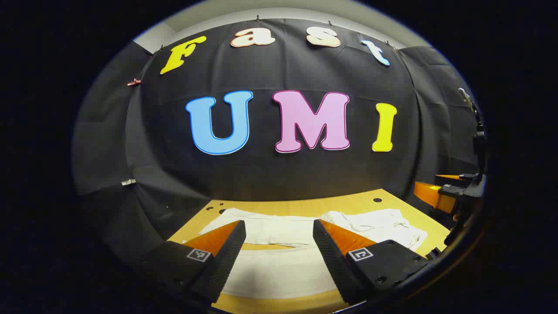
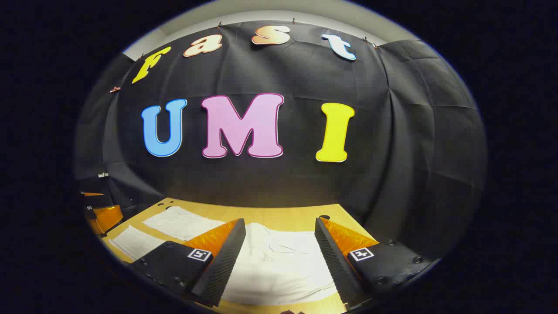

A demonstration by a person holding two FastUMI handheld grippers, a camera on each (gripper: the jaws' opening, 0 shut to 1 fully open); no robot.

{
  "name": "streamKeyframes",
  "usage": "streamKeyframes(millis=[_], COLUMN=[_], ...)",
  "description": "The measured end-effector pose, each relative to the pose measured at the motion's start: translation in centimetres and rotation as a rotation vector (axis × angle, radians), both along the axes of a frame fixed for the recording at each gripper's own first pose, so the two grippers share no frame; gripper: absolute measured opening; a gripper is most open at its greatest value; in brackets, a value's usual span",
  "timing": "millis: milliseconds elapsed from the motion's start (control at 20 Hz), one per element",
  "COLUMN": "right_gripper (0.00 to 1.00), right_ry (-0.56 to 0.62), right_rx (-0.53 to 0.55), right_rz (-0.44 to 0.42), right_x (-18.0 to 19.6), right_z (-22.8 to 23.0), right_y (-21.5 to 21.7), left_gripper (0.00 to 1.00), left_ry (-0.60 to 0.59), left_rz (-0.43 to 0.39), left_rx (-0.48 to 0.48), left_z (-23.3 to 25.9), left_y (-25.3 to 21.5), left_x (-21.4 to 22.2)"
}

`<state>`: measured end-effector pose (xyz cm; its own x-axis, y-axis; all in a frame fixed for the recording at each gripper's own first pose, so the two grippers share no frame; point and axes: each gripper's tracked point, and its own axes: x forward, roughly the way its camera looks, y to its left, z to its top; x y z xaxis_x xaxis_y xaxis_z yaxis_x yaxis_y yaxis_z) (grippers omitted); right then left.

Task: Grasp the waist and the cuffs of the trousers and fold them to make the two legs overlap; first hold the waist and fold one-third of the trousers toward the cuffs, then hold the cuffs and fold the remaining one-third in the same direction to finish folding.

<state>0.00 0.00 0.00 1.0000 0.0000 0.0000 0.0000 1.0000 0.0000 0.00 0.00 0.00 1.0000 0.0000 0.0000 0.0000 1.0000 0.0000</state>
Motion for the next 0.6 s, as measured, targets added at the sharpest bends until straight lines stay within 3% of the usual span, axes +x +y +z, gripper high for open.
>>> streamKeyframes(millis=[100,600], right_gripper=[0.98,0.98], right_ry=[0.001,0.023], right_rx=[0.002,-0.076], right_rz=[-0.004,0.05], right_x=[-0.2,-2.5], right_z=[-0.1,-1.0], right_y=[0.9,5.1], left_gripper=[0.98,0.98], left_ry=[0.013,0.054], left_rz=[-0.002,0.009], left_rx=[0.027,-0.021], left_z=[-0.6,-3.0], left_y=[1.0,4.6], left_x=[0.1,-1.2])
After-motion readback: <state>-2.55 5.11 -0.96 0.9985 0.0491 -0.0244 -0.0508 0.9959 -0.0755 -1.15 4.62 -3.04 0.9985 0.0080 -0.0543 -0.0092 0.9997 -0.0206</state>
